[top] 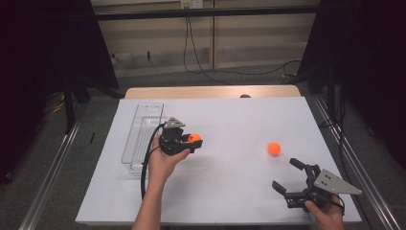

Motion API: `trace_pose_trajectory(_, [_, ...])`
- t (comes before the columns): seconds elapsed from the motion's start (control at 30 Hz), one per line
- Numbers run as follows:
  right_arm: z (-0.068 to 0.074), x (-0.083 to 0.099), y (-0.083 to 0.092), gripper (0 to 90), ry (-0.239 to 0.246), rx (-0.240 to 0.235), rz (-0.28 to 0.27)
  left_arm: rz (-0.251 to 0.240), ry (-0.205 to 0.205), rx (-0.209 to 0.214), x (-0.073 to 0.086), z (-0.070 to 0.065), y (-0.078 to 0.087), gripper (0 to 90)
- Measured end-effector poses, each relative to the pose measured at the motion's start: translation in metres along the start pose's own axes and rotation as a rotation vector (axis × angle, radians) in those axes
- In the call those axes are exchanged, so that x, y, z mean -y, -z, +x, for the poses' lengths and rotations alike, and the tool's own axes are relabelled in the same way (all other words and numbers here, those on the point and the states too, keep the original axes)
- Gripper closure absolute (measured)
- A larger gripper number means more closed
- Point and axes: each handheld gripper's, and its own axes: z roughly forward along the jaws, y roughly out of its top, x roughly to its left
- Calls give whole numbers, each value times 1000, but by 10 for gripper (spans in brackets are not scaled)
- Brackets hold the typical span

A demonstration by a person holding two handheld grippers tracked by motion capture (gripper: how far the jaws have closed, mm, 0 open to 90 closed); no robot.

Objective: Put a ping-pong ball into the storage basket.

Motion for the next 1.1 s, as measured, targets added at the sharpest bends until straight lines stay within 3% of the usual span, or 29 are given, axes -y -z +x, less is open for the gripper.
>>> trace_pose_trajectory(1.1, [1,0,0,16,0,-5,2,-33,44,-47,4,18,19,509])
